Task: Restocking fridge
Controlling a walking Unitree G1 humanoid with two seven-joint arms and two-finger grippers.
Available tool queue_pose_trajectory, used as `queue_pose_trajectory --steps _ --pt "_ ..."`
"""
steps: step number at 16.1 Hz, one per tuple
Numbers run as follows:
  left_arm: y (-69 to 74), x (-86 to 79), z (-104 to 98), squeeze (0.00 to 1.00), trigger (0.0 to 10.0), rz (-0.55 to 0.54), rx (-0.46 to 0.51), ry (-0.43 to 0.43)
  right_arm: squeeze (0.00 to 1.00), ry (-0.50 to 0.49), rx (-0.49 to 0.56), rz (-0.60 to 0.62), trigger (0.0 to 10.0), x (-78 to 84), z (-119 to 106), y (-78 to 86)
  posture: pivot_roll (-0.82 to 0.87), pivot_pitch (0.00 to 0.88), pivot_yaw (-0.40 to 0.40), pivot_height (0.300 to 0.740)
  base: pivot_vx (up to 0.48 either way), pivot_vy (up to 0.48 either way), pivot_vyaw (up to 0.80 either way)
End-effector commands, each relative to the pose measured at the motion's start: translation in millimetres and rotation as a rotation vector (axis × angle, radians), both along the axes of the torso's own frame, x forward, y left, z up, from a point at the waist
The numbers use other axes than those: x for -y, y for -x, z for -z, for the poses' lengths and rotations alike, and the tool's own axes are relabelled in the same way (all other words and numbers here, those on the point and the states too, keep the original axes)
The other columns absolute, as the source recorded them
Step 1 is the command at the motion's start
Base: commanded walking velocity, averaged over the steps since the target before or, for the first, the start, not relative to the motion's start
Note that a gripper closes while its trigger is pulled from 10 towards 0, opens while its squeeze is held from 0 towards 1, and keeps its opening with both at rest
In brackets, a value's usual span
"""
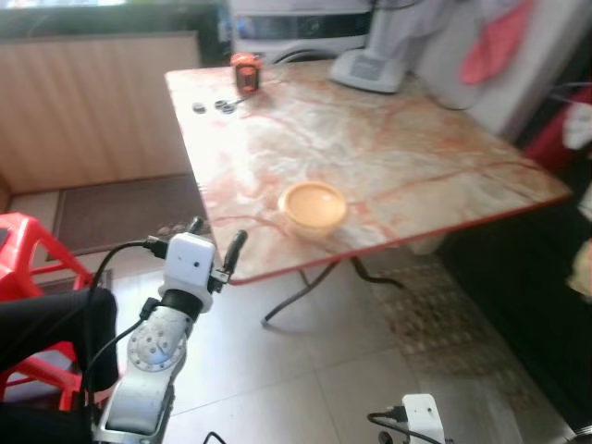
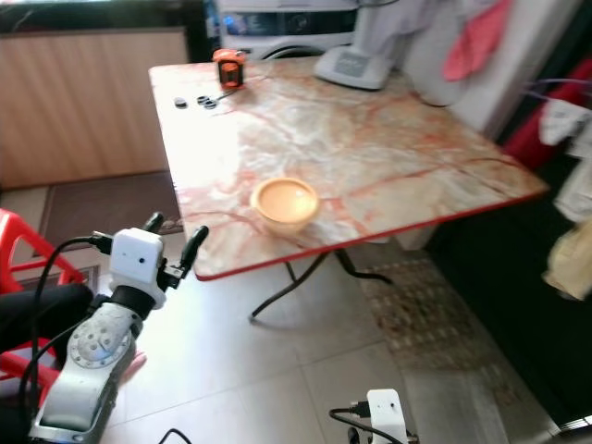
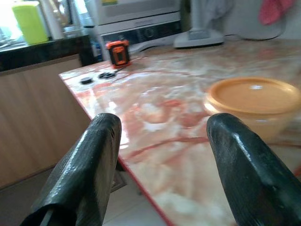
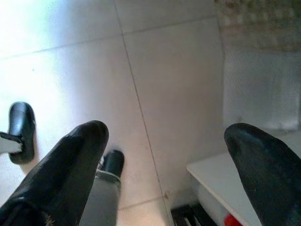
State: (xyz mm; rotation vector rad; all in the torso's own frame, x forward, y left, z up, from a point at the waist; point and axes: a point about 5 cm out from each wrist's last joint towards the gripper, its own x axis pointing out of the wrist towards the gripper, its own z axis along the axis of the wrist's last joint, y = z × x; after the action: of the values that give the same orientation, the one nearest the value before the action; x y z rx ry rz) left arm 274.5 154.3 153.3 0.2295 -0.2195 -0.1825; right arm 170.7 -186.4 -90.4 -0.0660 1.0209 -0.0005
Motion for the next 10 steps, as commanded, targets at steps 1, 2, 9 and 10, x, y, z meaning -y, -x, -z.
queue_pose_trajectory --steps 1,2,9,10 --pt "0.1 4.5 -5.1 0.00 10.0 0.016 0.013 0.015 0.00 0.004 -0.006 0.023 10.0 5.9 1.2 4.8 0.06 0.056 -0.097 0.740 0.307 0.000 0.00" --pt "-0.1 5.2 -6.1 0.00 10.0 0.019 0.015 0.014 0.00 0.003 -0.006 0.022 10.0 5.6 1.3 5.0 0.06 0.051 -0.097 0.740 0.300 0.000 0.00" --pt "-0.8 5.4 -7.9 0.00 10.0 0.026 0.012 0.010 0.00 0.003 -0.007 0.017 10.0 5.8 1.4 5.4 0.06 0.049 -0.098 0.740 0.304 0.000 0.00" --pt "-0.7 5.4 -8.0 0.00 10.0 0.027 0.010 0.013 0.00 0.003 -0.006 0.017 10.0 5.8 1.4 5.2 0.06 0.053 -0.099 0.740 0.304 0.000 0.00"
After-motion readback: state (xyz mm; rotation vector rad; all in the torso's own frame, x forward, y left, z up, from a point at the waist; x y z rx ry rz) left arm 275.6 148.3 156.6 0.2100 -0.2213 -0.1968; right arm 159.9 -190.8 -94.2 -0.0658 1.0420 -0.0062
